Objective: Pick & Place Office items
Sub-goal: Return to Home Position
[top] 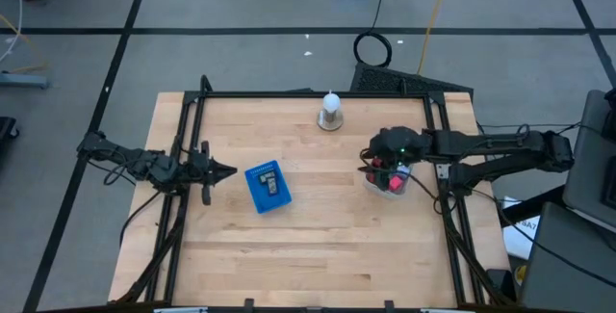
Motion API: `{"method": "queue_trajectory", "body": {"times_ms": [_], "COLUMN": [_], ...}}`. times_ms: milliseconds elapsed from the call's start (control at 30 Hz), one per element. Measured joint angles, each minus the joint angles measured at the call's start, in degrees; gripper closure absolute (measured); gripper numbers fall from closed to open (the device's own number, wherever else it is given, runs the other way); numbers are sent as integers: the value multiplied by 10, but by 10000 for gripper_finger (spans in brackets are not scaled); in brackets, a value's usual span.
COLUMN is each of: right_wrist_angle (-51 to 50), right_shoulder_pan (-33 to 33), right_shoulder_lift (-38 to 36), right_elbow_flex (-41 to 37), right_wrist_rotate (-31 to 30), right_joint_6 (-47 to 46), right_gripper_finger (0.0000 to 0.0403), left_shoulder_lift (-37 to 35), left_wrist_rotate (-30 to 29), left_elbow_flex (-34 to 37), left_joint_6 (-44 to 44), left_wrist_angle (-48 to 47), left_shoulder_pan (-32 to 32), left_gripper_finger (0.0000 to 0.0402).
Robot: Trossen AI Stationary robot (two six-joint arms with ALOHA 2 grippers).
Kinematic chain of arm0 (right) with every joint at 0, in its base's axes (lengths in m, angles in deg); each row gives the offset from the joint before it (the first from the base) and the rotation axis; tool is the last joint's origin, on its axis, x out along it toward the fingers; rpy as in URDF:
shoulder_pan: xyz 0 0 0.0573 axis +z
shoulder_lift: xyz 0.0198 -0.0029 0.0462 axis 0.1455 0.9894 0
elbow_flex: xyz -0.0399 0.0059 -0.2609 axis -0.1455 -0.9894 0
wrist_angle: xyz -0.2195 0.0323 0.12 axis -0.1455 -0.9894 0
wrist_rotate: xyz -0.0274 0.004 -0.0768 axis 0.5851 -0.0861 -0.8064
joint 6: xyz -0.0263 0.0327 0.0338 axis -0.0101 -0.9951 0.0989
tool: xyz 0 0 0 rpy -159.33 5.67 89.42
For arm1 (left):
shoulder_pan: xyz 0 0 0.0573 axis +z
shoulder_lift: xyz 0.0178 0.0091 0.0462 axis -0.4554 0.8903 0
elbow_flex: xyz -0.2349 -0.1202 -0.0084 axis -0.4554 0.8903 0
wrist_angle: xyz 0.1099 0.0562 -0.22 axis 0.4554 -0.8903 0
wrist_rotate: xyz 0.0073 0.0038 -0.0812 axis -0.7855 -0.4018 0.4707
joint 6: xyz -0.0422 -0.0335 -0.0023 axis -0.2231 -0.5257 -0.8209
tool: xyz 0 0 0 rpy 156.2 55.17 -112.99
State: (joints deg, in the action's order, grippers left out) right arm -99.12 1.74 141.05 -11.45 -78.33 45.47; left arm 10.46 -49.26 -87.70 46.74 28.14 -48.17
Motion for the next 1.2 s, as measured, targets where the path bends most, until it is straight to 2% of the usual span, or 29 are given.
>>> {"method": "queue_trajectory", "body": {"times_ms": [233,333,633,867,1067,1200], "right_wrist_angle": [98,103,85,70,76,98], "right_shoulder_pan": [19,27,51,72,94,104], "right_shoulder_lift": [-47,-86,-214,-285,-363,-423], "right_elbow_flex": [0,0,0,-1,-37,-79], "right_wrist_rotate": [12,12,11,4,-33,-35], "right_joint_6": [4,20,39,65,66,76], "right_gripper_finger": [277,308,392,396,401,402], "left_shoulder_lift": [0,0,0,0,-13,-34], "left_wrist_rotate": [-13,5,8,12,18,-15], "left_elbow_flex": [0,-6,-48,-82,-99,-103], "left_joint_6": [63,97,126,119,163,191], "left_wrist_angle": [51,65,65,40,33,33], "left_shoulder_pan": [0,0,0,0,-5,-12], "left_gripper_finger": [380,381,381,381,381,389]}}
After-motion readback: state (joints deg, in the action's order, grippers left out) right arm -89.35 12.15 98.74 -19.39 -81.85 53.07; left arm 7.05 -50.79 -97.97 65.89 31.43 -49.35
